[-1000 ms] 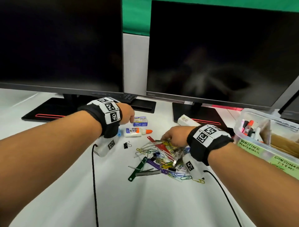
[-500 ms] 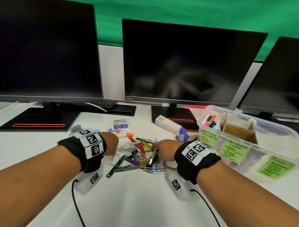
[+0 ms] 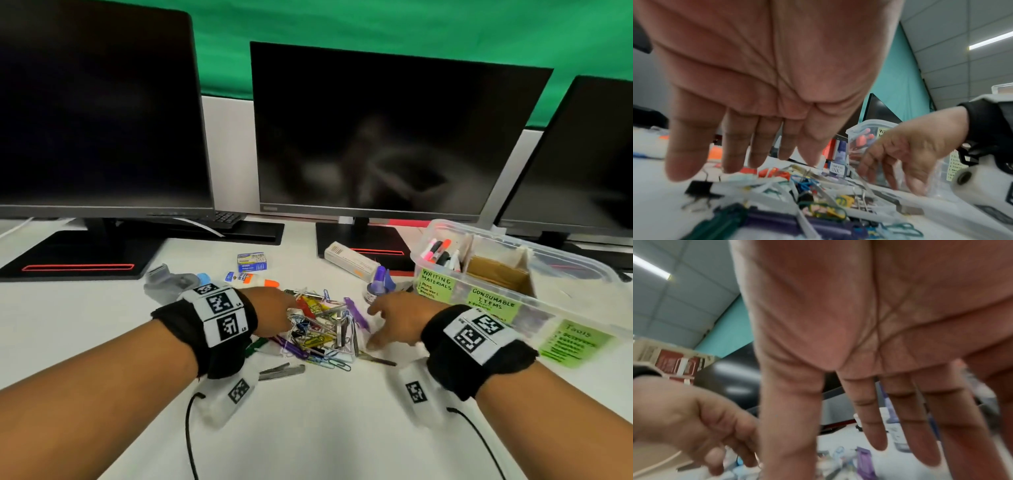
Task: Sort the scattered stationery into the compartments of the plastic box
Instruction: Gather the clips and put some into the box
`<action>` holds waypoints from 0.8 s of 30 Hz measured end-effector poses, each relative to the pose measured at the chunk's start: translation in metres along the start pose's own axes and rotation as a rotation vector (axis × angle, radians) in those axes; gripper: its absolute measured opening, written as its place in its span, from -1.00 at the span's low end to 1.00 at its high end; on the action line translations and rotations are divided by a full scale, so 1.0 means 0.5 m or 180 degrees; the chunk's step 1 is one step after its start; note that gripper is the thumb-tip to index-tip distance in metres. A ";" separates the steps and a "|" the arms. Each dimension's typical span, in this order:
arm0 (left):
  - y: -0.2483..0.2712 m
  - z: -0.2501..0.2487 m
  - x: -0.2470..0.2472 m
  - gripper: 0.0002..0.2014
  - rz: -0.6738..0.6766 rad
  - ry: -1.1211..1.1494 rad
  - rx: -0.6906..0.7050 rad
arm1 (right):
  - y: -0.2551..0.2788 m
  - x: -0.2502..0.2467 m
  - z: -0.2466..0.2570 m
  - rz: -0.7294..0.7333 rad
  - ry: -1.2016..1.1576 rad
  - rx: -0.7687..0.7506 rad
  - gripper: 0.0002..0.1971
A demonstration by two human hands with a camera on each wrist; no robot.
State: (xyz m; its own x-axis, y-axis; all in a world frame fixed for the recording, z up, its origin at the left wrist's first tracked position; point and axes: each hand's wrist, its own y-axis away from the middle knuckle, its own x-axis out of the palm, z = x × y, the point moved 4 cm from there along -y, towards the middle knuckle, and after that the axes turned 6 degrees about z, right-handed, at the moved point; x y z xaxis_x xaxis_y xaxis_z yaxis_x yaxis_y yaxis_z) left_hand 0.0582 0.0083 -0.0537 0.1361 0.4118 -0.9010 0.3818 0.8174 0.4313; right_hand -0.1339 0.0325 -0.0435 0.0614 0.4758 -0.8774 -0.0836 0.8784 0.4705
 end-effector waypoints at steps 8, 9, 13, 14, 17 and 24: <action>0.012 0.027 0.024 0.03 0.0416 0.0230 -0.0244 | -0.007 0.031 0.029 0.0277 -0.0460 -0.0024 -0.13; 0.011 0.023 0.029 0.06 0.0422 0.0187 -0.0236 | -0.011 0.028 0.042 0.0229 -0.0391 -0.0075 -0.21; 0.007 0.013 0.036 0.03 0.0209 0.0219 -0.0118 | -0.020 0.014 0.069 0.0098 -0.0353 -0.0151 -0.32; 0.008 0.012 0.035 0.00 0.0142 0.0177 -0.0115 | -0.021 0.009 0.069 0.0004 -0.0310 -0.0137 -0.31; 0.011 0.002 0.025 -0.16 -0.0166 0.0055 -0.0074 | -0.019 -0.005 0.060 -0.0286 -0.0329 -0.0030 -0.44; 0.009 -0.029 0.024 -0.25 -0.0151 -0.0096 -0.0104 | -0.029 0.012 0.089 0.0019 -0.0098 -0.0260 -0.23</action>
State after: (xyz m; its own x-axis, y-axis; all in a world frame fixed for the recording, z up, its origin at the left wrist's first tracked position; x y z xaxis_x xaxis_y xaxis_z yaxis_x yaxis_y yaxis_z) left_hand 0.0483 0.0227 -0.0620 0.1462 0.3605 -0.9212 0.3584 0.8487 0.3890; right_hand -0.0879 0.0248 -0.0514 0.0911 0.4834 -0.8707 -0.1649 0.8695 0.4655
